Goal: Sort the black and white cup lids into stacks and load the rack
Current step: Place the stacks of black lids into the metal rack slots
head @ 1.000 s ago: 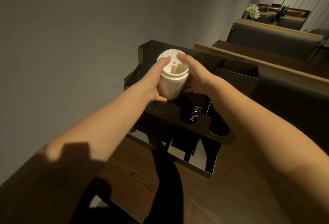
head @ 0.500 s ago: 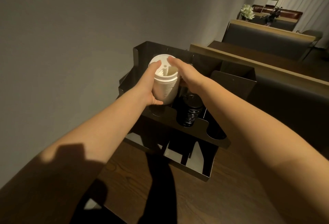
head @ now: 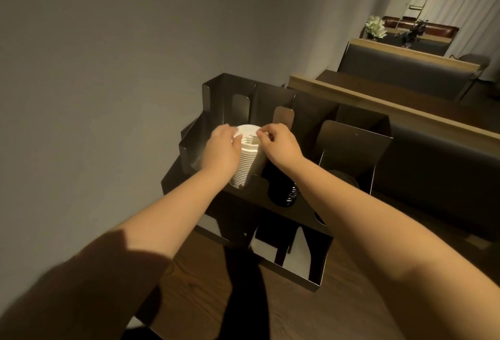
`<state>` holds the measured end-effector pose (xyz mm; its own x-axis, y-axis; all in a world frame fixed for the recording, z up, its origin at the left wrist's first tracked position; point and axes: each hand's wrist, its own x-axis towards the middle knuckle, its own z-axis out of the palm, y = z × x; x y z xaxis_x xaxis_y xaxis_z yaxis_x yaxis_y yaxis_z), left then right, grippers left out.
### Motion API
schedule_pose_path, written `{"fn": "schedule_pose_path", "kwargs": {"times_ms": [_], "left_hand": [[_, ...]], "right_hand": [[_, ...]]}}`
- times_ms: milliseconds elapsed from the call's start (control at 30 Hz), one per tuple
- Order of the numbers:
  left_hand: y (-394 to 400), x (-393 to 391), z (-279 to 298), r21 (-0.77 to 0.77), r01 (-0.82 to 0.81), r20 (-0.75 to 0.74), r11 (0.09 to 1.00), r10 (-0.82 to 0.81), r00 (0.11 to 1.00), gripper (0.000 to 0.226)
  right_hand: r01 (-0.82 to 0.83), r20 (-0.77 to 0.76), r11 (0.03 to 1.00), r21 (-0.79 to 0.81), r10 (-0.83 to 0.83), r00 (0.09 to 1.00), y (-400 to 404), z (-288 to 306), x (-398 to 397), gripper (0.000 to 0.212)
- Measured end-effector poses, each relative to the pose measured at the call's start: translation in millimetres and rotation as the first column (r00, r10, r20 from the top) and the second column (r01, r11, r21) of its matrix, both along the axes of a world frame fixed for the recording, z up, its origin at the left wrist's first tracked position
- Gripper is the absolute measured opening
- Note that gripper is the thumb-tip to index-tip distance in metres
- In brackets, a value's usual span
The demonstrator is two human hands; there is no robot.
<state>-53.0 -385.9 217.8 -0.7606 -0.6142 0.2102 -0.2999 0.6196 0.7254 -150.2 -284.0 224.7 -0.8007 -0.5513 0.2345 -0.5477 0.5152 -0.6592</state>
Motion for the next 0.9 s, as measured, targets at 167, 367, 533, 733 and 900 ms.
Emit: {"fn": "schedule_pose_path", "kwargs": {"times_ms": [167, 367, 533, 733, 900], "left_hand": [[-25.3, 0.1, -0.9, -0.263, 0.214, 0.193, 0.941, -0.166, 0.967, 0.045], [-30.3, 5.4, 7.1, -0.459, 0.389, 0.289, 0.799, -0.280, 0.916, 0.048], [-32.2, -0.7, 18.9, -0.487, 0.450, 0.369, 0.748, -0.291, 0.883, 0.046], [-33.1, 1.1, 18.0, -0.378, 0.450, 0.469, 0.809, -0.251, 0.847, 0.051], [-6.2, 5.3, 10.8, -0.397, 0.410, 0.418, 0.821, -0.236, 0.877, 0.058]], "right_hand": [[-0.148, -0.054, 0.974, 0.172, 0.160, 0.986, 12.7, -2.8, 2.3, 0.048], [-0.234, -0.251, 0.913, 0.334, 0.325, 0.912, 22.1, -4.8, 17.0, 0.048], [-0.227, -0.121, 0.902, 0.368, 0.288, 0.950, 20.9, 9.2, 14.7, 0.047], [-0.269, -0.009, 0.837, 0.477, 0.311, 0.950, 26.6, 15.7, 15.5, 0.048], [-0.250, 0.047, 0.902, 0.352, 0.250, 0.967, 55.0, 23.2, 23.1, 0.055]]}}
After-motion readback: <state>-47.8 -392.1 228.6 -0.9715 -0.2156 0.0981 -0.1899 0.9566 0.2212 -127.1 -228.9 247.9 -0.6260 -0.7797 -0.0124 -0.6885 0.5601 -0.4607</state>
